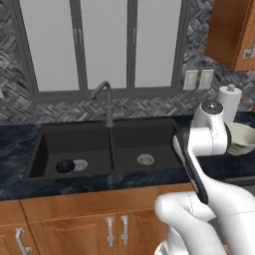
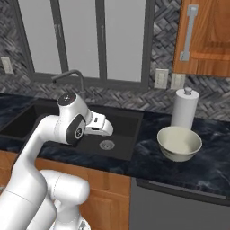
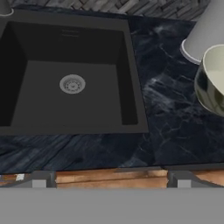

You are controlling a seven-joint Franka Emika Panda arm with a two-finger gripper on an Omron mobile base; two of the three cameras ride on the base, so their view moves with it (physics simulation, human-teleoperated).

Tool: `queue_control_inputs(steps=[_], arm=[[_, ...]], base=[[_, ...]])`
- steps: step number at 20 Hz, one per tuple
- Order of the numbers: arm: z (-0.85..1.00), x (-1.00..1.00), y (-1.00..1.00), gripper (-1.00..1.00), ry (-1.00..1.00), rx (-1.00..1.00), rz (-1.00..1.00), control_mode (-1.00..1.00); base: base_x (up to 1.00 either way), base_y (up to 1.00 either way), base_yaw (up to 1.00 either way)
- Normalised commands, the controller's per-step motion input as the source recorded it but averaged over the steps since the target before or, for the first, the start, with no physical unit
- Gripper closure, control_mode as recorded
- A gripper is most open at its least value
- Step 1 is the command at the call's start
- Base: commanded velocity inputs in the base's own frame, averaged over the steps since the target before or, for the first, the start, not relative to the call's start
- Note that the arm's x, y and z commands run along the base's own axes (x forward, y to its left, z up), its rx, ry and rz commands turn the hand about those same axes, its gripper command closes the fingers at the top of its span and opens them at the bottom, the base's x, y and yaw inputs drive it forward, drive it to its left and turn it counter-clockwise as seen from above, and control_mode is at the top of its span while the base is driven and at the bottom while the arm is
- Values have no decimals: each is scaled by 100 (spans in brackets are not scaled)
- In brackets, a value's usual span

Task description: Place the teapot in the left basin and the bowl in the right basin of the sink.

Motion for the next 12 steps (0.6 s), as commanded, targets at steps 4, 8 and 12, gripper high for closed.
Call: queue_control_inputs(steps=[4, 8, 12], arm=[[0, 0, 0, -100, 0, 0, 0, 100], [0, 0, 0, -100, 0, 0, 0, 100], [0, 0, 0, -100, 0, 0, 0, 100]], base=[[34, -22, 0], [29, -22, 0], [16, -24, 4]])
